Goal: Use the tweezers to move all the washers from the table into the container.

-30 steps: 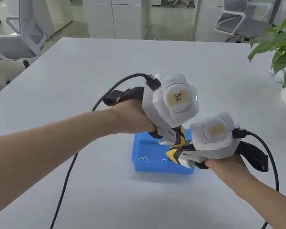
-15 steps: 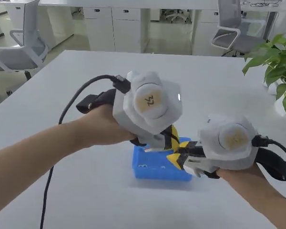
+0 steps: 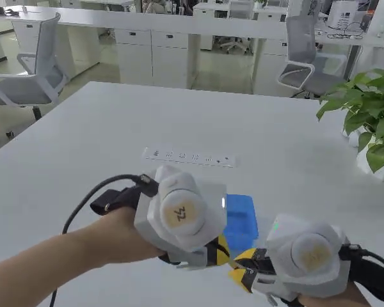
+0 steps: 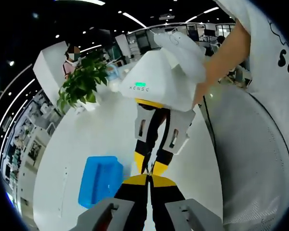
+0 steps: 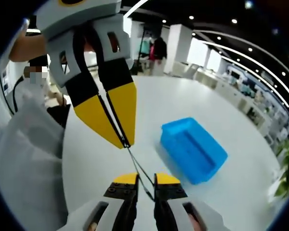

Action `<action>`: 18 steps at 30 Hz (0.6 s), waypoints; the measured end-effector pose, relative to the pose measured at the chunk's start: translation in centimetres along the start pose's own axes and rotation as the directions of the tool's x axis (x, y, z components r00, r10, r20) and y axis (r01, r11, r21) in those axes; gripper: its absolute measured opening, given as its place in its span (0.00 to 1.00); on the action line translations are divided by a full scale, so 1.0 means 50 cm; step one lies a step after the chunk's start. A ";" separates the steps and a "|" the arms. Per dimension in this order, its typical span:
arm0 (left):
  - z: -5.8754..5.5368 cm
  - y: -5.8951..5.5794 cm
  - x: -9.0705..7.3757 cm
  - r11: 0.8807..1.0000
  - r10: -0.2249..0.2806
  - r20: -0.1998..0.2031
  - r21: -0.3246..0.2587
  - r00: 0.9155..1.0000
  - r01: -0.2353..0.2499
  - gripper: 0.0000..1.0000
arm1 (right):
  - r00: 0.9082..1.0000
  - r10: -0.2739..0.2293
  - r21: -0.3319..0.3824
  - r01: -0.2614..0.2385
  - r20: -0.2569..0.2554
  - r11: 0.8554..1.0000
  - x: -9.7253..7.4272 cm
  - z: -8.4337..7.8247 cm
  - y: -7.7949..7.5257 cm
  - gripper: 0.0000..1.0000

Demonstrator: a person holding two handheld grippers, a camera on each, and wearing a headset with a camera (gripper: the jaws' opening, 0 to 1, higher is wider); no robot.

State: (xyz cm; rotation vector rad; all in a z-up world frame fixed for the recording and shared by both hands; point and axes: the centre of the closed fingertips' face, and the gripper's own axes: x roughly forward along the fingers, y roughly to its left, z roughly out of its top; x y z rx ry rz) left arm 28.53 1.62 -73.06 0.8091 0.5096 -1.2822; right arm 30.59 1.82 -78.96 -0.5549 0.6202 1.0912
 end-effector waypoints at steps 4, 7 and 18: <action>-0.030 -0.026 0.033 0.999 -0.034 -0.017 -0.016 0.999 0.033 0.00 | 0.997 0.023 -0.004 -0.024 -0.071 1.000 0.024 -0.039 0.028 0.08; -0.057 -0.040 0.051 0.998 -0.052 -0.028 -0.041 0.998 0.051 0.00 | 0.994 0.042 0.008 -0.042 -0.097 0.999 0.041 -0.062 0.041 0.08; -0.158 -0.063 0.091 0.992 -0.080 -0.093 -0.109 0.992 0.069 0.00 | 0.993 0.039 0.044 -0.034 -0.114 0.998 0.049 -0.082 0.060 0.17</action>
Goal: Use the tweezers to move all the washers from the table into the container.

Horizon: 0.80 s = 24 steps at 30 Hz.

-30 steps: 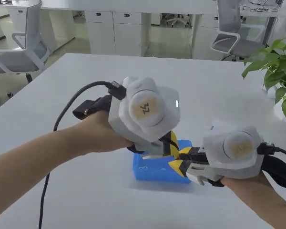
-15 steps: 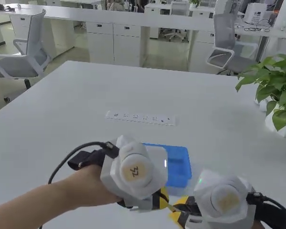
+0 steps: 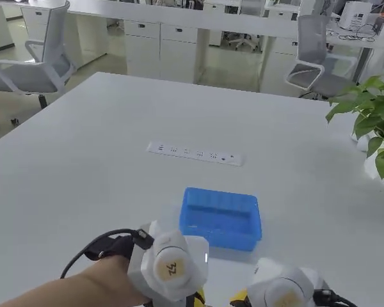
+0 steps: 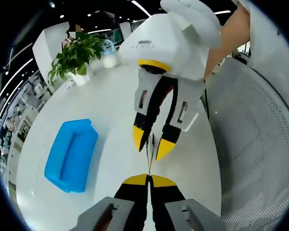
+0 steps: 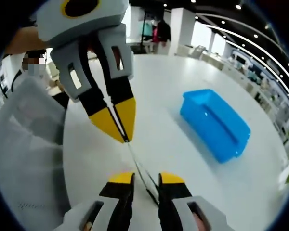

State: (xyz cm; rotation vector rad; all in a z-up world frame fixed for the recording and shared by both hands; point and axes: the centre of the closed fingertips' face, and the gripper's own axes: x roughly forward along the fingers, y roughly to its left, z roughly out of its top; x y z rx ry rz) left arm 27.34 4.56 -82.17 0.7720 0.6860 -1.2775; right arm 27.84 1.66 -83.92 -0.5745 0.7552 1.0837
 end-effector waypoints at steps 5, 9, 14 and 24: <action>-0.047 0.004 0.030 0.999 0.034 -0.072 0.018 0.997 -0.033 0.00 | 1.000 -0.023 0.098 0.021 0.018 0.995 -0.043 -0.022 0.010 0.17; -0.064 -0.003 0.043 1.000 0.013 -0.094 -0.005 0.995 -0.014 0.00 | 0.997 -0.064 0.187 0.054 0.046 0.981 -0.075 -0.035 0.010 0.19; -0.073 0.001 0.048 0.999 -0.010 -0.120 -0.040 0.993 0.005 0.00 | 0.978 -0.156 0.324 0.105 0.136 0.940 -0.135 -0.016 -0.010 0.20; -0.078 -0.004 0.052 0.999 -0.018 -0.127 -0.051 0.992 0.011 0.00 | 0.943 -0.264 0.357 0.179 0.204 0.917 -0.195 0.015 -0.030 0.24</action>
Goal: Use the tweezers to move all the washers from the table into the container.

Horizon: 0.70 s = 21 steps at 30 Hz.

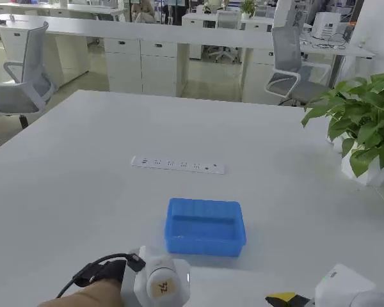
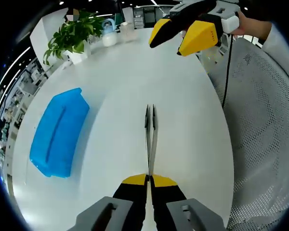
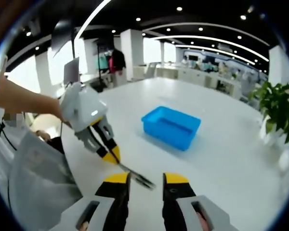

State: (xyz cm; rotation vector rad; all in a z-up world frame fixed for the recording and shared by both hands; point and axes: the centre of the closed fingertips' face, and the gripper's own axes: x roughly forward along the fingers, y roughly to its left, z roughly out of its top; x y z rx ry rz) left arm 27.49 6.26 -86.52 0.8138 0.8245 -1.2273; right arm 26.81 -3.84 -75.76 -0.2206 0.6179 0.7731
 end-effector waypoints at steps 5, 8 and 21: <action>-0.011 0.027 -0.008 0.969 0.096 0.016 -0.232 0.995 -0.090 0.12 | 0.998 -0.039 0.055 0.036 0.054 0.998 -0.016 0.006 -0.003 0.31; -0.036 0.030 -0.018 0.920 0.093 -0.002 -0.383 0.996 -0.087 0.31 | 0.996 -0.059 0.090 0.053 0.063 0.995 -0.024 0.002 -0.011 0.39; -0.048 0.053 -0.243 0.615 0.538 0.158 -0.745 0.828 -0.258 0.98 | 0.986 -0.149 0.168 0.136 0.069 0.976 -0.046 -0.017 -0.055 0.72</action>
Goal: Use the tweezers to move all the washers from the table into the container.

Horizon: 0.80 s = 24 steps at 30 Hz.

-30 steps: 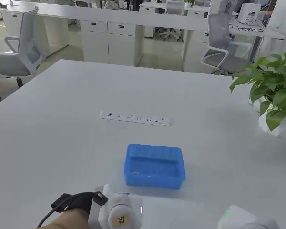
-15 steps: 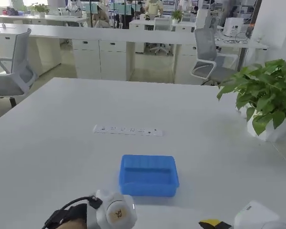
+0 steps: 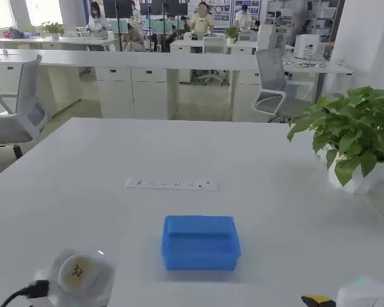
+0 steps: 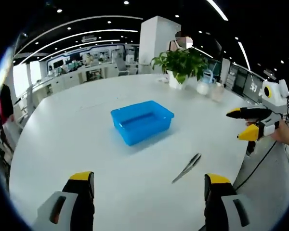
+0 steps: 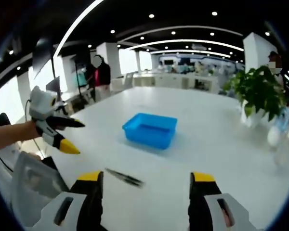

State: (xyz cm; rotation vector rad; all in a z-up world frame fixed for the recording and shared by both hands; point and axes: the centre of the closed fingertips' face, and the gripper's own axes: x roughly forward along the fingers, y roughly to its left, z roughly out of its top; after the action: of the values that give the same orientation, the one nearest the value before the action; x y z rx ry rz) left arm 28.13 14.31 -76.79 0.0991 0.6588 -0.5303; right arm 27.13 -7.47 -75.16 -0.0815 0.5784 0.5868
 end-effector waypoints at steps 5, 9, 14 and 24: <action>-0.004 0.016 -0.061 0.994 0.109 0.021 -0.020 0.994 -0.108 0.99 | 0.997 -0.075 0.011 0.075 0.003 0.997 -0.017 -0.013 -0.030 0.85; 0.006 0.031 -0.096 0.977 0.212 0.078 0.019 0.974 -0.214 0.99 | 0.997 -0.077 0.053 0.077 0.002 0.996 -0.022 -0.018 -0.044 0.87; -0.001 0.039 -0.116 0.963 0.269 0.107 -0.014 0.957 -0.269 0.99 | 0.996 -0.091 0.060 0.091 0.007 0.994 -0.025 -0.020 -0.046 0.89; -0.015 0.063 -0.118 0.951 0.307 0.132 -0.085 0.943 -0.298 0.99 | 0.993 -0.117 0.072 0.116 0.010 0.991 -0.030 -0.022 -0.058 0.89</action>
State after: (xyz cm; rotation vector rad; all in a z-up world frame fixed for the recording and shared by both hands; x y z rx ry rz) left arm 25.35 19.81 -74.03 0.0991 0.5064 -0.2168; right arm 27.14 -10.90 -75.51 -0.0434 0.5763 0.4523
